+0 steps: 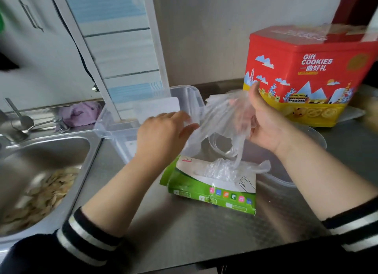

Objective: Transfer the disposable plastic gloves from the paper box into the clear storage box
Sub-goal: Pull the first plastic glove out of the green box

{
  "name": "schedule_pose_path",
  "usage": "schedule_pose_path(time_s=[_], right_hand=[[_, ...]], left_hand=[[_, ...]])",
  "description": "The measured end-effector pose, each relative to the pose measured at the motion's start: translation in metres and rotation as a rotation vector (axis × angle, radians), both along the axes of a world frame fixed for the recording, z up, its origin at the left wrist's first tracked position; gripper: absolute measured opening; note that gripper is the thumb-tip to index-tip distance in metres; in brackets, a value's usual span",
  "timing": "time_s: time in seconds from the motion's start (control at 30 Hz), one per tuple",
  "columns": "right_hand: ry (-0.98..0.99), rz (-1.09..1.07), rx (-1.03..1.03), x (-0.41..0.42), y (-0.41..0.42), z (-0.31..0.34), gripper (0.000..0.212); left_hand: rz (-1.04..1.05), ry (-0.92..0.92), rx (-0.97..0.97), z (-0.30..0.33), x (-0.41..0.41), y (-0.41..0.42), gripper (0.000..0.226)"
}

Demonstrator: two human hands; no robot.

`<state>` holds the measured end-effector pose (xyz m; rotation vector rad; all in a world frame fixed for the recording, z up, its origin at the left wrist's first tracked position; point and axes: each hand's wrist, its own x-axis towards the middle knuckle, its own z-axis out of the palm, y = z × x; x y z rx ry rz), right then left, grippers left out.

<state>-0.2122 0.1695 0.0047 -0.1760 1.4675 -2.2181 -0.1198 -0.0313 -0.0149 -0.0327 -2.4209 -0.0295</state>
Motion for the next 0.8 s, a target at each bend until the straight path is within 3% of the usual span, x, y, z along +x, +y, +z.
schedule_pose_path(time_s=[0.17, 0.2, 0.3, 0.37, 0.5, 0.63, 0.8], right_hand=[[0.063, 0.049, -0.111, -0.009, 0.015, 0.013, 0.017], [0.069, 0.052, -0.129, -0.011, 0.017, 0.017, 0.018], [0.116, 0.132, -0.193, -0.012, 0.017, 0.033, 0.036], [0.215, 0.224, -0.149, -0.011, 0.009, 0.045, 0.032], [0.270, 0.293, 0.054, -0.010, -0.015, 0.058, 0.019], [0.377, 0.207, 0.327, -0.012, -0.029, 0.064, 0.005], [0.346, 0.106, 0.338, -0.029, -0.038, 0.066, 0.009]], left_hand=[[-0.047, -0.061, 0.051, 0.004, -0.013, 0.025, 0.041], [-0.058, -0.092, 0.113, 0.008, -0.013, 0.027, 0.048], [-0.232, -0.068, 0.603, 0.029, -0.010, 0.025, 0.062], [-0.314, -0.023, 0.861, 0.041, -0.013, 0.018, 0.065], [-0.562, -0.240, 1.290, 0.056, -0.023, 0.009, 0.057], [-0.495, -0.027, 1.341, 0.066, -0.032, -0.010, 0.038], [-0.416, -0.063, 1.191, 0.075, -0.028, -0.044, 0.059]])
